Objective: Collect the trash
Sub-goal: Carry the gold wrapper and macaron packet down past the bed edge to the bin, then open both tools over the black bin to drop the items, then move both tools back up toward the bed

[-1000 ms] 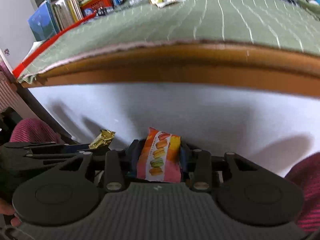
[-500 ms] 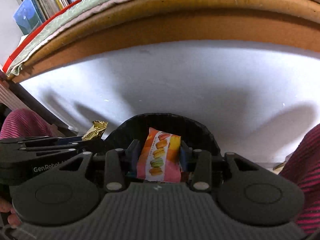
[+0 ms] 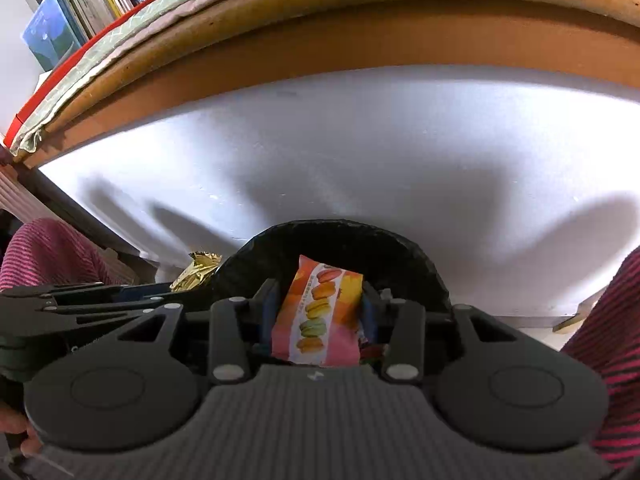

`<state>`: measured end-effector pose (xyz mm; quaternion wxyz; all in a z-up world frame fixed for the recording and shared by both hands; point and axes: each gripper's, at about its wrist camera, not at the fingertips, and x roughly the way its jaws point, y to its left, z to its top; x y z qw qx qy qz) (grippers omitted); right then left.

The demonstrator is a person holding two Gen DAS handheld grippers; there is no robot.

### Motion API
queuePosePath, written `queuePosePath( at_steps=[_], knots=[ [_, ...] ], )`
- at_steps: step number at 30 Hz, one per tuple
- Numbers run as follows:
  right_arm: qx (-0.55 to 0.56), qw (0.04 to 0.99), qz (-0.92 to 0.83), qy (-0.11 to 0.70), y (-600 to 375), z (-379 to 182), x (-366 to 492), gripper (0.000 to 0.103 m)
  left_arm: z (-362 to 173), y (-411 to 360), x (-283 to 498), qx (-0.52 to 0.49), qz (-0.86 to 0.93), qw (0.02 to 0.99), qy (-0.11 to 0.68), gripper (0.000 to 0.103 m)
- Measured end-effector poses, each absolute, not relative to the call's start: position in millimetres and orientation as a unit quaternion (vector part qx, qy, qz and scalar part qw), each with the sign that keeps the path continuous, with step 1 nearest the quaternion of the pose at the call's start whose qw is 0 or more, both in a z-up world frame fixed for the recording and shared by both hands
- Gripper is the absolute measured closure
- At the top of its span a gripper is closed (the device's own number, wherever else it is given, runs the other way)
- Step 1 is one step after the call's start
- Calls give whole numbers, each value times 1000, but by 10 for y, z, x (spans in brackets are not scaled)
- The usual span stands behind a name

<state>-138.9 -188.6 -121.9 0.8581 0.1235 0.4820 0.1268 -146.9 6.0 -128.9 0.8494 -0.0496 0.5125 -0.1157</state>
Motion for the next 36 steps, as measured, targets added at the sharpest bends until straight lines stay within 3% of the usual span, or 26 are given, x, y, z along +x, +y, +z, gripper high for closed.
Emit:
queuePosePath(
  at_steps=[15,26,32,36],
  knots=[
    [133,857,135,480,-1899,-1213,-1361,33,-1284,39,-1458,-43,-110,851,512,54],
    [130,863,146,466,-1920,-1084,-1370,30,-1199,97,-1447,-41,-102,857,504,47],
    [117,873,161,445,-1943,-812,-1350,28,-986,181,-1436,-47,-101,866,488,47],
    [86,894,176,403,-2014,-390,-1302,23,-655,260,-1407,-46,-107,886,449,40]
  ],
)
